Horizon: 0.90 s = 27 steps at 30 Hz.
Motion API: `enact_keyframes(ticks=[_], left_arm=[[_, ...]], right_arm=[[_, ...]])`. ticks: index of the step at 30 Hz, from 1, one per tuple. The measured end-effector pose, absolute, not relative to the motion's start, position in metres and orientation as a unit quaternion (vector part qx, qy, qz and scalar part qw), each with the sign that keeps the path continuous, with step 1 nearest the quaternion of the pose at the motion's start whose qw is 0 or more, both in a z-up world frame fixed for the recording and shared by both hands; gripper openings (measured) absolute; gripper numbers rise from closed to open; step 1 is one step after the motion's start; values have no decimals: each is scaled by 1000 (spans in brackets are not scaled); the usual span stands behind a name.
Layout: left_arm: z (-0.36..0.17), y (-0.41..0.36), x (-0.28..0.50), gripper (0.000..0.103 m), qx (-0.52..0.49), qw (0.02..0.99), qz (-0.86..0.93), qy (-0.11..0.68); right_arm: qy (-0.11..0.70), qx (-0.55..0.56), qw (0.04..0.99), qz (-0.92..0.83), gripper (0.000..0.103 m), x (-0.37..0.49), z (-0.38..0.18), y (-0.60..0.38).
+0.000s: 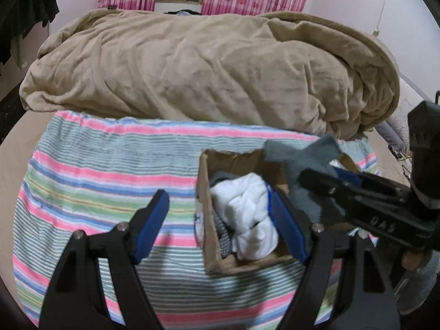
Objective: Organize objects
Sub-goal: 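Carry the gray knit sock into the box and open the right tool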
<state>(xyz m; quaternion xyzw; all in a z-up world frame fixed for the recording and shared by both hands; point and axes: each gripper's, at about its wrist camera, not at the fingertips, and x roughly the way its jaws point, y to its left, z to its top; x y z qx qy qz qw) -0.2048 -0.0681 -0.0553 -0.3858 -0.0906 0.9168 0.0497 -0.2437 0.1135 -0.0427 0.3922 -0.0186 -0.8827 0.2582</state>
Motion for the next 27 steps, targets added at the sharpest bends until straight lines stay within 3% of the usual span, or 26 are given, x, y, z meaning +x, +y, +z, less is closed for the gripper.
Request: enact_keyframes(ticks=[13,22,27], left_arm=[[-72,-68,-206,78,-406,42,909,-77],[-63,-71,-191,78,-395,37,915,-75],[-46,-73,-173,78,-381,40,920,-86]], right_arm=[[10,400,246,-883,44,-245,-64,107],[-13,386,265,-884,71,-238,-53,119],[-22,377,247,-892,73,-228,-38,132]])
